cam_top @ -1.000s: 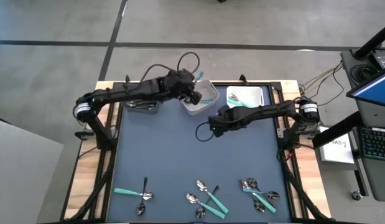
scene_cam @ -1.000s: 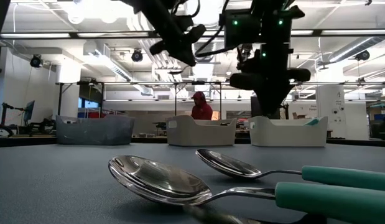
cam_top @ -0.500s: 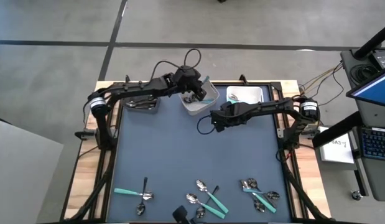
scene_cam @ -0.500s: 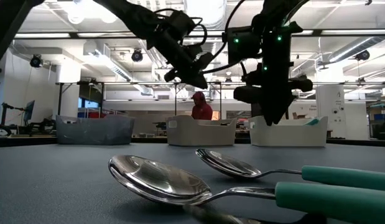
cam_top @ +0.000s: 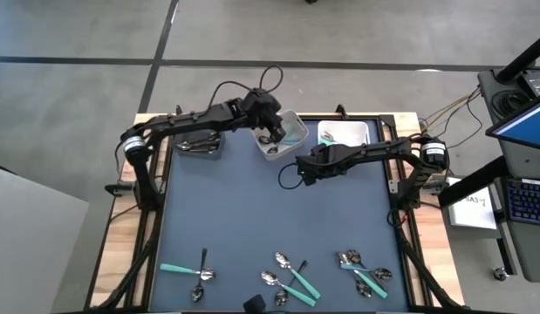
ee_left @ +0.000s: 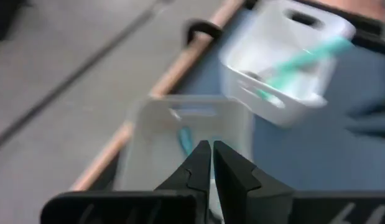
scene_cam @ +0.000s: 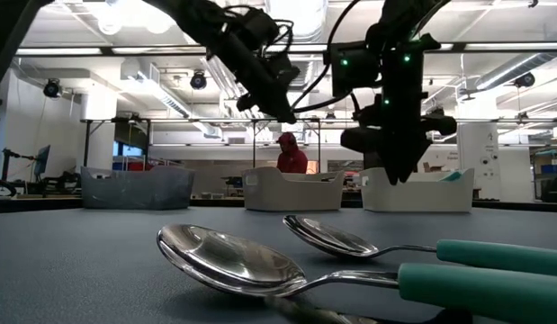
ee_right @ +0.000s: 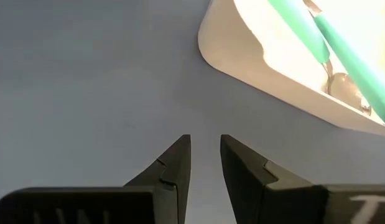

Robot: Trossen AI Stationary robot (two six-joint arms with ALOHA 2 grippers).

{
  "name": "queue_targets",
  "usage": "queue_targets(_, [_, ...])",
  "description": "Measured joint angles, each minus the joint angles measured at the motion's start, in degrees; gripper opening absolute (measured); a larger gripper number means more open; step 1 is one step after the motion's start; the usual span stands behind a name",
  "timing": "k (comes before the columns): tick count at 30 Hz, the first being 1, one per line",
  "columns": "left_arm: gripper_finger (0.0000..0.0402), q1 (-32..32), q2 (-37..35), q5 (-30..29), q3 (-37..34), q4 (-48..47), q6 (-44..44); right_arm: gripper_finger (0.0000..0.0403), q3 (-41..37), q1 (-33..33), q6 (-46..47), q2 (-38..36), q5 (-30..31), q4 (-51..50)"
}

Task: Sort silverware by color (type)
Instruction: Put the black spoon into the black bin

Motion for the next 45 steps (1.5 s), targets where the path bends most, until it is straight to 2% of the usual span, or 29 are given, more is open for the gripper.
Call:
queue_targets(4, [0.0002,-2.0,-3.9,6.1,-1.7,-4.5,0.2,0.0079,-0.8,0.0,-0.2,0.0,0.0,0.0])
queue_targets(10, [0.0002,-8.3,-10.0,7.4,-8.8,-4.8,-2.0,0.0079,-3.5,0.0,-0.2,0.0,0.4,0.2])
queue_targets(19, [0.0002,-23.0,-16.1,5.5,-20.5,-3.7,-18.7,0.0079,-5.8,0.0,-0.2,0.0,0.0,0.3])
queue_targets(24, [0.0002,-34.0,-19.8,5.0,-24.7,-9.7,-30.4,0.0079,-5.8,0.0,-0.2,0.0,0.0,0.6])
queue_targets(28, [0.0002,-45.4,-21.5,0.0,-25.5,-12.3,-43.9,0.0079,-5.2,0.0,-0.2,0.0,0.0,1.1])
queue_targets(32, [0.0002,-55.6,-20.8,-11.1,-25.2,-12.6,-59.3,0.0079,-4.5,0.0,-0.2,0.0,0.0,1.8])
queue_targets(37, [0.0002,-62.4,-17.4,-23.4,-25.1,-15.7,-79.9,0.0079,-3.5,0.0,-0.2,0.0,0.0,2.3])
queue_targets(41, [0.0002,-64.0,-13.7,-25.5,-25.1,-19.3,-92.5,0.0079,-3.0,0.0,-0.2,0.0,0.0,3.9])
queue_targets(45, [0.0002,-64.8,-11.1,-23.4,-23.6,-19.3,-94.6,0.0079,-2.4,0.0,-0.1,0.0,0.0,5.2])
